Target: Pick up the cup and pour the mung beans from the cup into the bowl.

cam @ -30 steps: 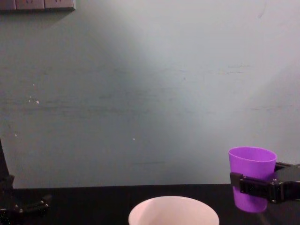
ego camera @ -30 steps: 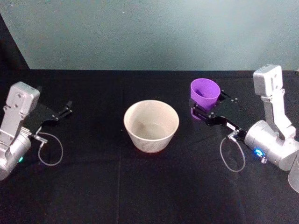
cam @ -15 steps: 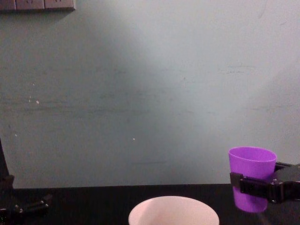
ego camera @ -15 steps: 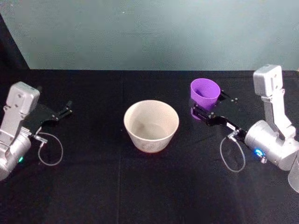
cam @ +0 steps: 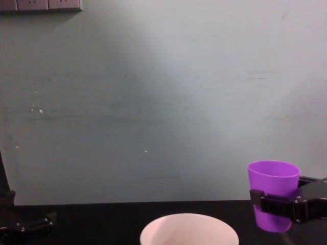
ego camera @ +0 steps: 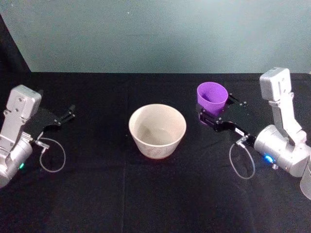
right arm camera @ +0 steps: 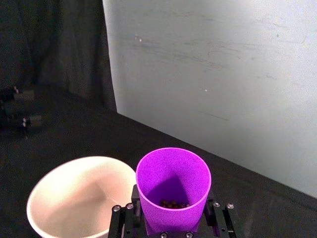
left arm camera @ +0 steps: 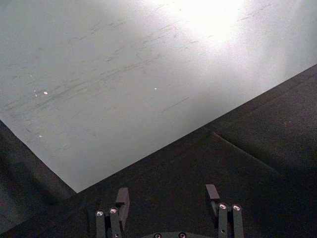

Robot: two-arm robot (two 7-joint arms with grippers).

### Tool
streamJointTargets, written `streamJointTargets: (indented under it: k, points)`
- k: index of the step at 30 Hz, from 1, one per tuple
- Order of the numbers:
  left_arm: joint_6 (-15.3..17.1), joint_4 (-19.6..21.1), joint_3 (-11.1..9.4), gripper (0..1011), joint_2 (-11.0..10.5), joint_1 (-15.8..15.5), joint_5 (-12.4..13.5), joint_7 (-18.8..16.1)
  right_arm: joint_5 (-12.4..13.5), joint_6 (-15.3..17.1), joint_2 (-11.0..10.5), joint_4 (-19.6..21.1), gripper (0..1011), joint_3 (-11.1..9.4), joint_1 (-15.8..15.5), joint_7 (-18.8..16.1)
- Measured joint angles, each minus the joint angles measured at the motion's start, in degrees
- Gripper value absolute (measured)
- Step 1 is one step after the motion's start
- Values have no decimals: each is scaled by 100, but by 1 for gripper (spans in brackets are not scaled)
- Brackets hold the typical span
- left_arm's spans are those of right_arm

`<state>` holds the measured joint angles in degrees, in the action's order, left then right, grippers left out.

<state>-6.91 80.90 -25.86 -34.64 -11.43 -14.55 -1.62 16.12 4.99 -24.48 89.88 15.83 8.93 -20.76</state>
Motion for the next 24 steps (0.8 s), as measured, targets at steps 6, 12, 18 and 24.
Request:
streamJointTargets:
  k: [6,12,18,24]
  points:
    - [0,0,0,1000,0,0,0,0,-582,95,-150,209,713,186,50,185]
    - [0,0,0,1000,0,0,0,0,-1271,240,-257,423,713,394,141,359]
    - [0,0,0,1000,0,0,0,0,-1763,313,-315,552,713,562,240,401]
    - [0,0,0,1000,0,0,0,0,-2394,469,-509,719,713,839,490,166]
